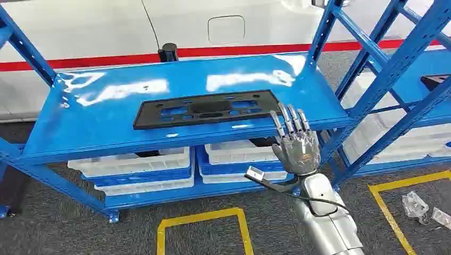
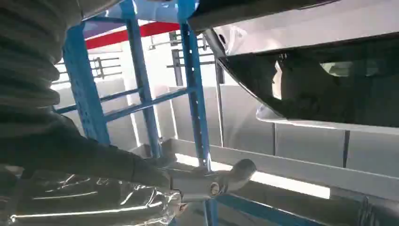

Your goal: Take the parts from the cabinet and place them on the table.

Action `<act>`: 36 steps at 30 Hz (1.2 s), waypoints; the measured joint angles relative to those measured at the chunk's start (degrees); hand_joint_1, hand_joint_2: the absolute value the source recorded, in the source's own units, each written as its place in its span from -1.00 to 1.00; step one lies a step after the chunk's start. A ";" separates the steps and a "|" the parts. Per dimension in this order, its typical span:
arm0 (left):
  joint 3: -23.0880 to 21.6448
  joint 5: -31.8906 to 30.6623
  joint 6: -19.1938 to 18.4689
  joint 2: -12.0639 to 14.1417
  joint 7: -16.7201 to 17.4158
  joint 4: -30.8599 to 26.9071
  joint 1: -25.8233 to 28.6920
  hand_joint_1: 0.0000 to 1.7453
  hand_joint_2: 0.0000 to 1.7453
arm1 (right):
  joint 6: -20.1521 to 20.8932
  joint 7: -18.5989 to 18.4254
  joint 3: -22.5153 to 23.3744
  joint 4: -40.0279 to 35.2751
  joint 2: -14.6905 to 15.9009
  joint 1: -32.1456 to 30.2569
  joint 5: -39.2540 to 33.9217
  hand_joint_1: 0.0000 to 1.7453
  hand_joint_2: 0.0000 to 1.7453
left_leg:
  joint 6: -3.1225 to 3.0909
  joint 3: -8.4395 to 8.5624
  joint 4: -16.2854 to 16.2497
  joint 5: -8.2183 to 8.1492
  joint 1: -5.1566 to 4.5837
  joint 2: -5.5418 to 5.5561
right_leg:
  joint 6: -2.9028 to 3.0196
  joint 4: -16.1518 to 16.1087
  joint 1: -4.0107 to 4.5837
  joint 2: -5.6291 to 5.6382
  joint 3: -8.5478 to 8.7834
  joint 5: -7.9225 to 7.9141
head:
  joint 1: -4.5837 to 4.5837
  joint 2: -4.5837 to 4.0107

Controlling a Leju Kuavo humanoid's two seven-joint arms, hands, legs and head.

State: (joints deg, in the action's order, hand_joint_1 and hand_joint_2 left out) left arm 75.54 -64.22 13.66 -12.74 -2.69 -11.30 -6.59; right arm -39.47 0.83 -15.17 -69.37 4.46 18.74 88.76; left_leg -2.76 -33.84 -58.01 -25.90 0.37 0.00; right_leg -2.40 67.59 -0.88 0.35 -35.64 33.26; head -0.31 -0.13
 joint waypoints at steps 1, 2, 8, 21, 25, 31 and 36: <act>-0.02 0.00 -0.04 0.00 0.00 0.00 -0.01 -1.00 -1.00 | 0.04 -0.02 -0.02 0.00 0.02 -0.23 0.02 -1.00 1.00 | -0.17 0.07 -0.02 -0.22 -0.05 0.02 | 0.09 4.57 0.00 0.00 -2.80 1.41 | 0.00 0.00; -0.02 0.00 -0.04 0.00 0.00 0.00 0.01 -1.00 -1.00 | 0.11 -0.13 -0.07 0.00 0.07 -0.47 0.13 -1.00 1.00 | -0.20 0.15 -0.03 -0.41 -0.07 0.12 | -0.07 7.96 -0.01 -0.01 -5.15 2.03 | 0.04 0.00; -0.02 0.02 0.04 0.00 0.00 0.00 0.09 -1.00 -1.00 | 0.61 -0.22 -0.33 0.02 0.07 -0.45 0.24 -1.00 1.00 | 1.03 2.27 -0.26 -2.62 -0.65 0.50 | -1.44 -9.05 0.19 -0.46 1.19 -7.54 | 0.03 0.00; -0.04 0.11 0.09 0.07 -0.15 0.00 0.24 -1.00 -1.00 | 1.16 -0.28 -0.48 -0.02 -0.20 -0.29 0.30 -1.00 1.00 | 2.85 -6.04 -9.97 -2.10 0.32 0.18 | 1.85 -9.33 -0.39 0.14 4.13 -5.17 | -0.41 0.00; -0.07 0.11 0.09 0.09 -0.39 0.00 0.03 -1.00 -1.00 | 1.66 -0.31 -0.48 0.00 -0.17 -0.10 0.37 -1.00 1.00 | 2.16 -1.78 -1.16 0.49 -0.19 0.25 | 0.55 -9.37 0.13 0.28 4.71 -4.17 | -0.33 0.00; -0.17 0.09 0.22 0.11 -0.39 0.00 0.02 -1.00 -1.00 | 2.08 -0.35 -0.55 -0.02 -0.20 0.05 0.28 -1.00 1.00 | 0.14 -0.34 0.33 0.45 0.00 0.18 | -0.20 -3.39 0.11 0.02 1.58 -1.44 | -0.13 0.00; -0.20 0.11 0.30 0.02 -0.26 0.00 0.09 -1.00 -1.00 | 2.32 -0.37 -0.59 0.33 -0.17 -0.44 0.26 -1.00 1.00 | -0.13 0.77 0.27 -0.69 -0.16 0.48 | -1.25 5.33 0.02 0.00 -5.49 -1.34 | -0.17 0.00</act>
State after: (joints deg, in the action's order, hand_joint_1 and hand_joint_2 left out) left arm 75.34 -64.11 13.97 -12.72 -2.95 -11.30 -6.50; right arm -37.16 0.46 -15.76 -69.05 4.29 18.30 89.02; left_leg -2.89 -33.08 -57.74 -26.58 0.21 0.48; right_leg -3.65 72.92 -0.87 0.34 -41.13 31.91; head -0.48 -0.13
